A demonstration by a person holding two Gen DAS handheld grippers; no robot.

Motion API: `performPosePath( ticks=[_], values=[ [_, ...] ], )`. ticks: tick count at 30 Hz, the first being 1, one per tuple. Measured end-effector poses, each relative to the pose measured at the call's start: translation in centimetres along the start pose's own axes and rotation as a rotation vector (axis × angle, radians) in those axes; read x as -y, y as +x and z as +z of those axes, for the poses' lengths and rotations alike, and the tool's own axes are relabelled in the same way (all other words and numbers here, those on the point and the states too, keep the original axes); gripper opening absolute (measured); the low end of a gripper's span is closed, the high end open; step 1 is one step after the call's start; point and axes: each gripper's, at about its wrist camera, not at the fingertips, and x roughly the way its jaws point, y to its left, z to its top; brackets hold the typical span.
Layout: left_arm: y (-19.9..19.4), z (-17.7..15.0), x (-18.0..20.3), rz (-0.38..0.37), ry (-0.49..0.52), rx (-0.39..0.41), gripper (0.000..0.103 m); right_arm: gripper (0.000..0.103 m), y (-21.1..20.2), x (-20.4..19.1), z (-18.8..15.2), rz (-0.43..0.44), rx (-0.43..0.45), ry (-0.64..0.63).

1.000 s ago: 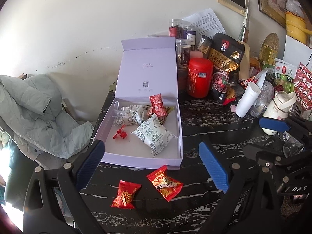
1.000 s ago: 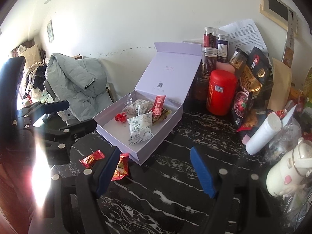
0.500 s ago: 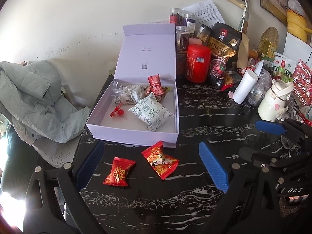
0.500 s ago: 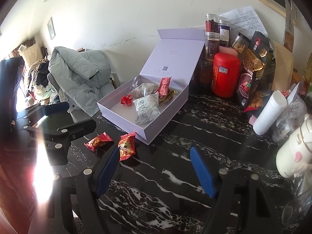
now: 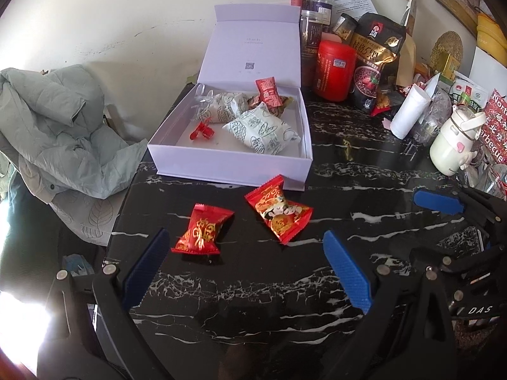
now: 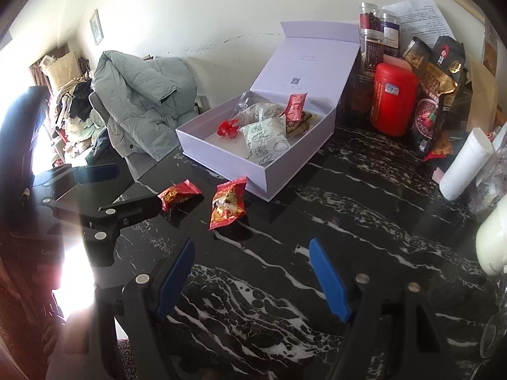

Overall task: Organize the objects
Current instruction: 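Move the left gripper to the red candy packet while the right approaches the other red candy packet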

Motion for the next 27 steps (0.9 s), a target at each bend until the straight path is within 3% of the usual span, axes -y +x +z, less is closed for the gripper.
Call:
performPosePath(
  ticks=[11, 27],
  values=[
    [3.2, -2.0, -2.8, 0.016, -0.046, -0.069, 0.098, 0.076, 4.7, -1.5, -0.8, 0.037, -0.065, -0.027],
    [7.7, -1.2, -6.8, 0.021, -0.075, -0.141, 0.098, 0.076, 10.6, -3.1, 2.1, 0.104, -0.102, -0.072]
  ],
)
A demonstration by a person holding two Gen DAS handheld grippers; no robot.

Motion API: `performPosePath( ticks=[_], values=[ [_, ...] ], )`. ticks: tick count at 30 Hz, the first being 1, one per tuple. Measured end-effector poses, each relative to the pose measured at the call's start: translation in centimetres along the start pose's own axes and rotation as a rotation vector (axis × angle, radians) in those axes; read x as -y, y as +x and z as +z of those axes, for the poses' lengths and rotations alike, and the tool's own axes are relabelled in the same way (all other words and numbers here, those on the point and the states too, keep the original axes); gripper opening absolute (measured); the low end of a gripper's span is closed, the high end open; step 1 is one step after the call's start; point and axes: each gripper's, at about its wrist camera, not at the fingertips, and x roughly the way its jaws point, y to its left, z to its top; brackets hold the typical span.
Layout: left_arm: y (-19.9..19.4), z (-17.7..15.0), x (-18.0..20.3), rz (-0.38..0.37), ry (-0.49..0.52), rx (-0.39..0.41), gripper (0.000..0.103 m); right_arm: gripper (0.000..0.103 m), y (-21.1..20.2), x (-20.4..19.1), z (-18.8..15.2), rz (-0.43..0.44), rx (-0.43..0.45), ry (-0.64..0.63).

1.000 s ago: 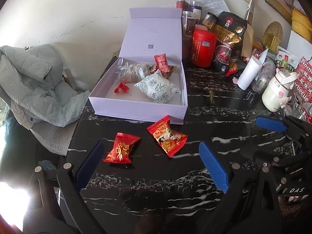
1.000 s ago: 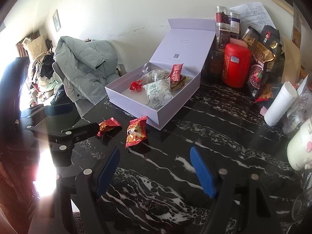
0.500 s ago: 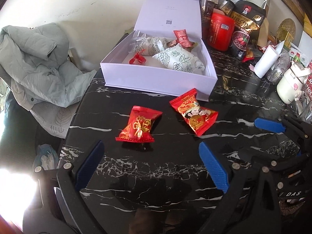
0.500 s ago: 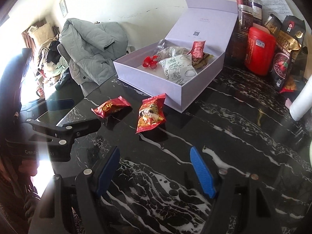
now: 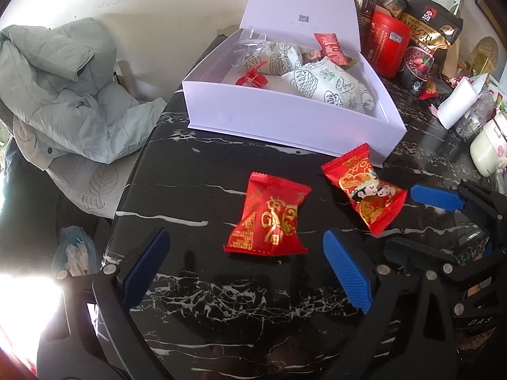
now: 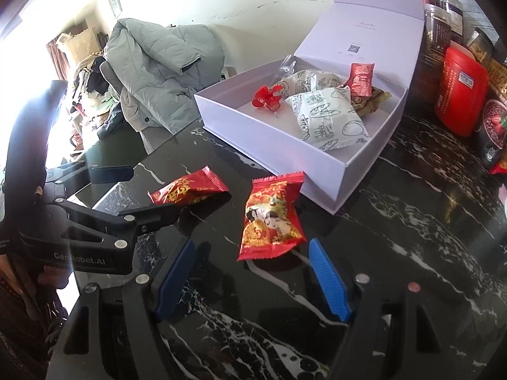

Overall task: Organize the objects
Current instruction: 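Move the left gripper to the red candy packet while the right approaches the other red candy packet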

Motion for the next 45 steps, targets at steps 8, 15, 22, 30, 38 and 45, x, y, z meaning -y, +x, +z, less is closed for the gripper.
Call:
performPosePath(
  ticks=[8, 15, 22, 30, 38, 45],
  values=[
    [1.4, 1.1, -0.4, -0.016, 0.028, -0.006, 0.097, 0.076, 2.4, 0.1, 1.5, 0.002, -0.029, -0.02],
    [2.5, 1.3, -0.5, -0.048, 0.032, -0.012, 0.085, 0.076, 3.4, 0.2, 2.0, -0.013, -0.03, -0.045],
    [2.9, 1.0, 0.1, -0.059, 0.063, -0.008, 0.061, 0.051, 4.3, -0.2, 1.6, -0.056, -0.066, -0.092],
    [2.4, 0.6, 0.8, -0.073, 0.08, -0.011, 0.038, 0.045, 3.8, 0.2, 1.0, -0.057, -0.079, -0.086],
    [1.6, -0.6, 3.0, -0.117, 0.115, -0.024, 0.037, 0.045, 2.2, 0.7, -0.6, -0.081, -0.095, -0.073],
    [0.9, -1.7, 6.2, -0.153, 0.173, -0.032, 0.037, 0.045, 0.0, 2.2, -2.8, -0.107, -0.096, -0.044]
  ],
)
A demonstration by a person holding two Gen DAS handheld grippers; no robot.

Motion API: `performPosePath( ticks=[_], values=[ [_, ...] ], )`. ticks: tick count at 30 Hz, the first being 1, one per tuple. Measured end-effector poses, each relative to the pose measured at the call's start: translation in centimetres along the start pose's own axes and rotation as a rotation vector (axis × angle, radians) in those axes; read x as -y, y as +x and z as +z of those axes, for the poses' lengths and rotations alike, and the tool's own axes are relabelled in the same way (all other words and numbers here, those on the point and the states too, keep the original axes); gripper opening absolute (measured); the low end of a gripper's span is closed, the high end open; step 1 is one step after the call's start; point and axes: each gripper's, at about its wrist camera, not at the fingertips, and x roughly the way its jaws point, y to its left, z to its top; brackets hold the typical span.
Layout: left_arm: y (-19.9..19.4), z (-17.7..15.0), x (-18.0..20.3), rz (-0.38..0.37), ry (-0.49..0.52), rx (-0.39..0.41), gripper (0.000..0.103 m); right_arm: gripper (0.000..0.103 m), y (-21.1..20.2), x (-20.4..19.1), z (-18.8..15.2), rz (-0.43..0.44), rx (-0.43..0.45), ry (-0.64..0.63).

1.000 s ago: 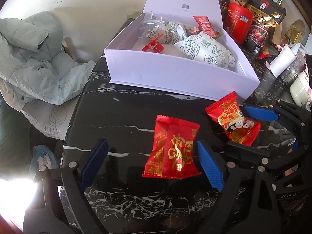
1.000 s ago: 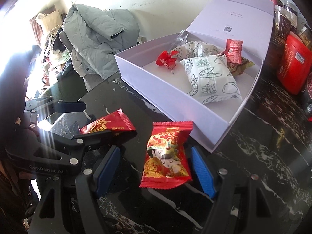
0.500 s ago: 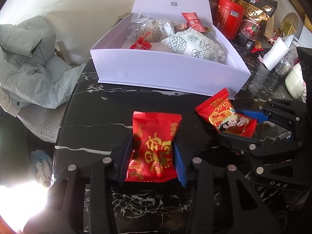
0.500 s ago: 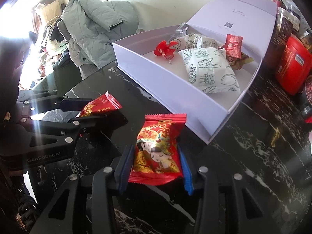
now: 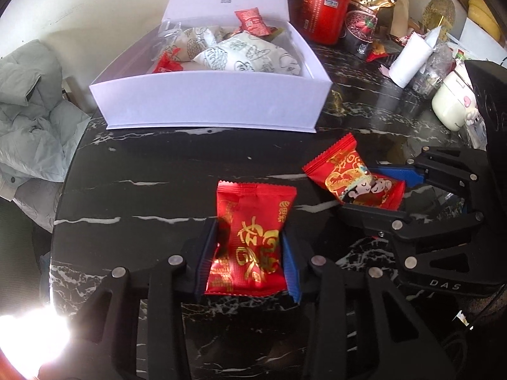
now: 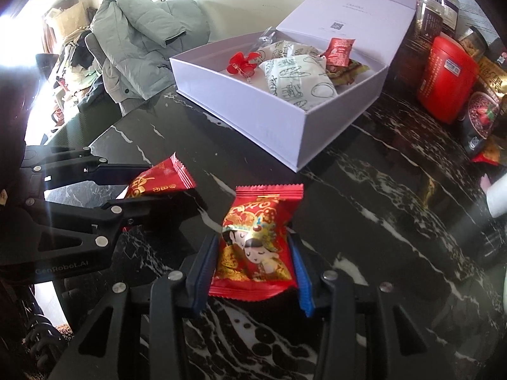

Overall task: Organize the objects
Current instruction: 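Move the left gripper to the red candy packet while the right approaches the other red candy packet, then grasp the red candy packet with the left gripper while the right grasps the cartoon-printed red packet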

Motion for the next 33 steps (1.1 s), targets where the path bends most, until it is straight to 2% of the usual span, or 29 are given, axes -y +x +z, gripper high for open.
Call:
performPosePath(
  ticks=[6, 12, 14, 15, 16, 17, 19, 24, 25, 27, 29, 31, 33],
  values=[
    [0.0, -0.3, 2.7, -0.023, 0.052, -0.006, 0.037, 0.045, -1.8, 1.0, -2.2, -0.02, 0.005, 0.021],
    [0.1, -0.6, 4.1, 0.007, 0.095, 0.004, 0.04, 0.046, -2.2, 1.5, -3.3, -0.011, 0.011, 0.04],
    [0.1, -0.6, 4.0, -0.001, 0.091, 0.01, 0.045, 0.051, -2.2, 1.5, -3.4, -0.003, 0.014, 0.04],
    [0.1, -0.7, 4.1, -0.002, 0.095, 0.015, 0.047, 0.057, -2.1, 1.4, -3.4, 0.002, 0.016, 0.035],
    [0.1, -0.9, 4.2, -0.001, 0.102, 0.021, 0.055, 0.064, -2.0, 1.1, -3.4, 0.004, 0.017, 0.023],
    [0.2, -1.0, 4.3, 0.006, 0.104, 0.025, 0.064, 0.066, -1.9, 0.9, -3.4, 0.002, 0.016, 0.01],
    [0.2, -1.2, 4.1, 0.003, 0.095, 0.04, 0.065, 0.066, -1.8, 0.4, -3.5, -0.015, 0.021, -0.018],
    [0.0, -1.6, 3.8, 0.0, 0.103, 0.054, 0.065, 0.066, -1.8, 0.1, -3.7, -0.031, 0.033, -0.027],
    [0.0, -1.6, 3.8, 0.001, 0.105, 0.054, 0.064, 0.061, -1.8, 0.1, -3.7, -0.032, 0.036, -0.028],
    [-0.2, -1.5, 4.0, -0.006, 0.114, 0.055, 0.057, 0.05, -1.9, 0.2, -3.7, -0.033, 0.047, -0.026],
    [-0.3, -1.6, 4.1, -0.015, 0.126, 0.06, 0.049, 0.049, -2.0, 0.2, -3.7, -0.031, 0.05, -0.026],
    [-0.3, -1.5, 4.4, -0.014, 0.129, 0.059, 0.045, 0.047, -2.0, 0.3, -3.6, -0.031, 0.051, -0.032],
    [-0.4, -1.5, 4.8, 0.01, 0.142, 0.059, 0.039, 0.045, -2.0, 0.4, -3.6, -0.031, 0.051, -0.023]
  ],
)
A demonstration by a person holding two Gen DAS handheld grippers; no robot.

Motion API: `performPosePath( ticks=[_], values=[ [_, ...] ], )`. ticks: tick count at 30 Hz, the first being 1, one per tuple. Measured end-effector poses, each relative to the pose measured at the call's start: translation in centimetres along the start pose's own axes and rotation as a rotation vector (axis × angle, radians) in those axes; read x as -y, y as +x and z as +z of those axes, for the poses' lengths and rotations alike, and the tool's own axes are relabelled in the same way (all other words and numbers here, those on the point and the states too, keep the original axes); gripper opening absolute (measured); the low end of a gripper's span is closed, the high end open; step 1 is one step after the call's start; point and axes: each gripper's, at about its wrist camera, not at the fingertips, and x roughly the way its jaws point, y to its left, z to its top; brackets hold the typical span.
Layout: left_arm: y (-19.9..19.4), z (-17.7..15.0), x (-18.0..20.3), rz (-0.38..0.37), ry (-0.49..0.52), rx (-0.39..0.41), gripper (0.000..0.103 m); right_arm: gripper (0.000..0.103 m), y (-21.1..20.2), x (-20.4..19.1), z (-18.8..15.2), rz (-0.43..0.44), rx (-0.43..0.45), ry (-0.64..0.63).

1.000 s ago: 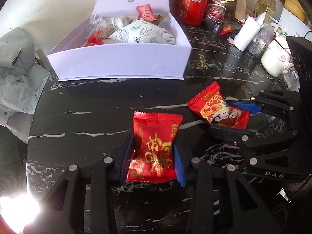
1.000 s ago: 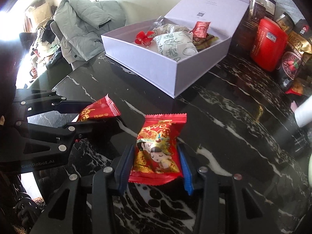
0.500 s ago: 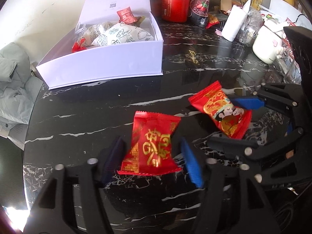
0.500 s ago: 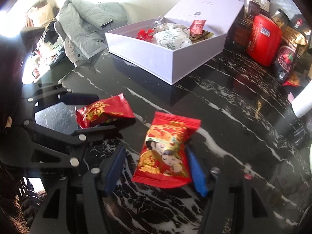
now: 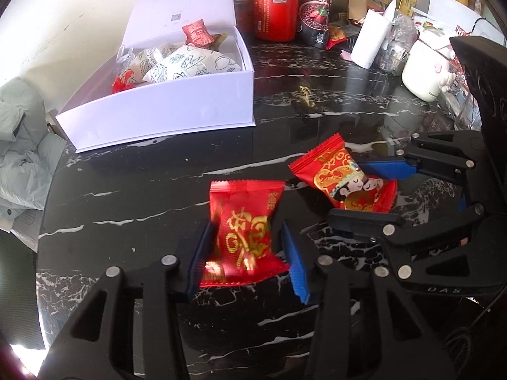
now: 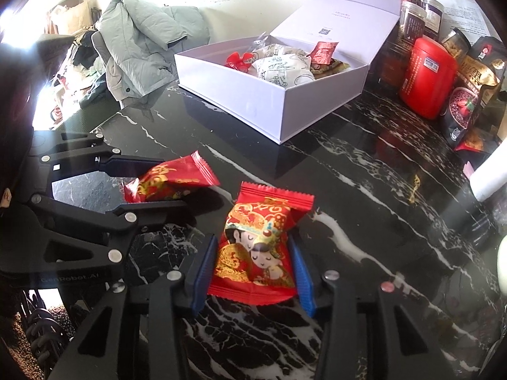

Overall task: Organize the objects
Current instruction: 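Grasp the red candy packet with the left gripper while the right grasps the cartoon-printed red packet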

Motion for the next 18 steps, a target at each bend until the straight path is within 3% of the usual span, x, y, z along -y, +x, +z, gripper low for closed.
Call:
performPosePath(
  ticks=[3, 8, 18],
  values=[
    [-0.1, 0.2, 0.4, 0.023, 0.018, -0.01, 0.035, 0.044, -0.2, 0.4, 0.1, 0.016, -0.004, 0.021],
    [-0.4, 0.7, -0.2, -0.022, -0.025, -0.019, 0.033, 0.044, -1.2, 0.8, 0.3, 0.05, 0.013, 0.045],
    [-2.6, 2.1, 0.0, -0.025, -0.014, 0.027, 0.033, 0.044, -3.4, 1.2, 1.2, 0.067, 0.044, 0.048]
  ],
)
